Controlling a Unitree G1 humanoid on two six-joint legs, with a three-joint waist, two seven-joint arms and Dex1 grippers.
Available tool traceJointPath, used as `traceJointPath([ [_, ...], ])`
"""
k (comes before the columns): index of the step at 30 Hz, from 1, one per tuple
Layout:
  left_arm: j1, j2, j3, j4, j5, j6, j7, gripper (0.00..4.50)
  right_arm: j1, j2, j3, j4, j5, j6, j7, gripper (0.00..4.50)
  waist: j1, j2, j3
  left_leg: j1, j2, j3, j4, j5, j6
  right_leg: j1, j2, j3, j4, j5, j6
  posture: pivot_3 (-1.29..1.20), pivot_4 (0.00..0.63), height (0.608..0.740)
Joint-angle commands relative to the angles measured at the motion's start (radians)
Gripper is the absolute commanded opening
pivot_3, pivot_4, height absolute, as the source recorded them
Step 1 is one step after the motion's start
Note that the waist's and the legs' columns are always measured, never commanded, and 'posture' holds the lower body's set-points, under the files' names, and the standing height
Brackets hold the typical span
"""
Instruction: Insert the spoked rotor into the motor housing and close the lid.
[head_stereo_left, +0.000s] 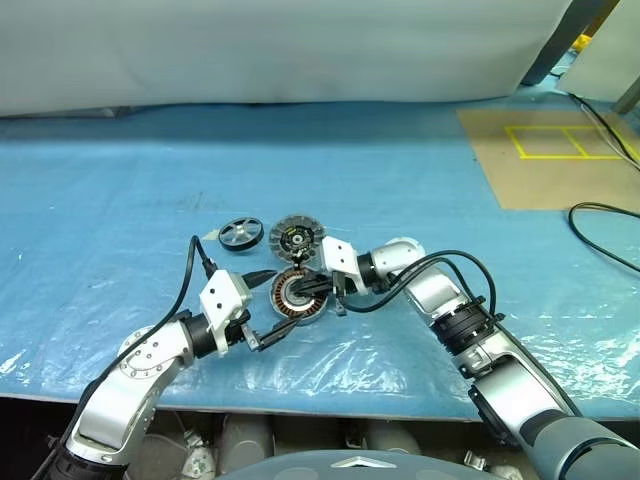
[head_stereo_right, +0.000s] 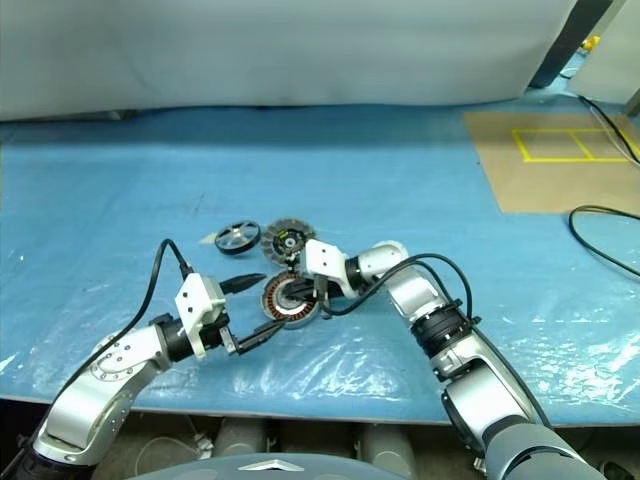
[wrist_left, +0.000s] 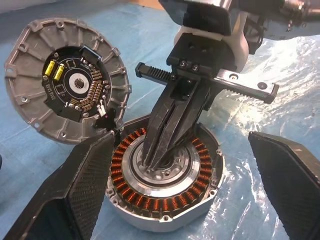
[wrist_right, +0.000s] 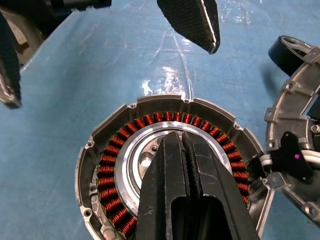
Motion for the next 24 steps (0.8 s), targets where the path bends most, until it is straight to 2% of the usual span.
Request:
traceJointPath([
  [1,0.002,-0.003,0.001,-0.023,-0.004,-0.014,0.002,4.5,0.016,-0.002,0.003,0.021,-0.014,0.044,-0.002,0.03,0.001,0.0,0.0,0.002,0.0,0.0,0.0,0.0,0.0,0.002,0.0,0.0,0.0,0.0,0.0,0.0,0.15,0.74],
  [5,-0.005,-0.003,-0.002,-0.023,-0.004,-0.009,0.001,4.5,-0.006,0.022,-0.058,-0.032,0.079,0.122,0.03,0.03,0.001,0.0,0.0,0.004,0.0,0.0,0.0,0.0,0.0,0.003,0.0,0.001,0.0,0.0,0.0,0.0,0.15,0.74],
  [12,-0.013,-0.003,-0.008,-0.023,-0.004,-0.008,-0.002,4.5,-0.032,0.056,-0.124,-0.13,0.202,0.262,0.057,0.03,0.0,0.0,0.0,-0.01,0.0,0.0,0.001,0.004,-0.001,-0.009,0.001,0.0,0.001,0.002,0.002,0.0,0.15,0.74],
  [16,-0.011,-0.001,-0.005,-0.031,-0.008,-0.002,-0.001,4.5,-0.018,0.053,-0.065,-0.114,0.135,0.217,0.044,0.03,0.001,0.0,0.0,-0.01,0.0,0.0,-0.001,0.002,-0.003,-0.009,0.001,-0.001,0.001,0.002,0.002,0.0,0.15,0.74],
  [22,-0.005,-0.001,-0.007,-0.047,-0.005,0.007,0.008,4.5,0.009,-0.01,0.138,0.116,-0.181,-0.038,-0.066,0.03,-0.003,0.001,-0.001,-0.007,0.0,0.001,0.0,0.002,-0.004,-0.007,0.0,0.001,0.001,0.0,0.0,0.0,0.15,0.74],
  [24,-0.002,0.0,-0.005,-0.052,-0.006,0.009,0.012,4.5,0.026,-0.005,0.115,0.117,-0.141,-0.011,-0.047,0.03,0.0,0.001,-0.001,0.001,0.0,0.001,0.0,0.002,-0.003,0.003,0.0,0.001,0.0,0.0,0.0,0.0,0.15,0.74],
])
